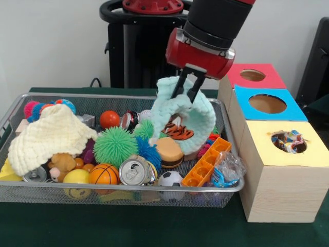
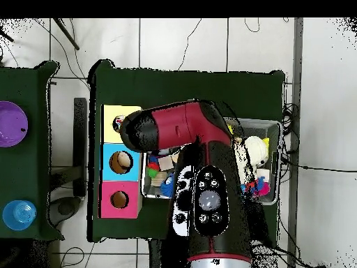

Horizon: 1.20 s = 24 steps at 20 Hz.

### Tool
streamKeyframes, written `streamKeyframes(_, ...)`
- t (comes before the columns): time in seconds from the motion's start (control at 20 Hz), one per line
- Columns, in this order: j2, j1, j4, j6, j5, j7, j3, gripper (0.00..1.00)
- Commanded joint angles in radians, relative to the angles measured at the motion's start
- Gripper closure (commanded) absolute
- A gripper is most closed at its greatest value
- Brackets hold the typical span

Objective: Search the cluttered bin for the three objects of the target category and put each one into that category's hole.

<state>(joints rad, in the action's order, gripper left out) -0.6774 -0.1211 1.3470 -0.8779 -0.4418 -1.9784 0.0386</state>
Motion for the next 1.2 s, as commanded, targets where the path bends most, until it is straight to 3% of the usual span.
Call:
streamKeyframes(0.05,0.068,-0.074,0.175,0.156,0.018,-0.186,-0.04,1.0)
streamKeyframes(0.4,0.084,-0.103,0.124,0.111,0.03,-0.098,-0.035,1.0)
streamKeyframes(0.8,0.025,-0.077,0.075,-0.017,0.062,-0.07,-0.039,1.0)
streamKeyframes(1.2,0.039,-0.087,-0.06,-0.169,0.088,-0.007,-0.014,1.0)
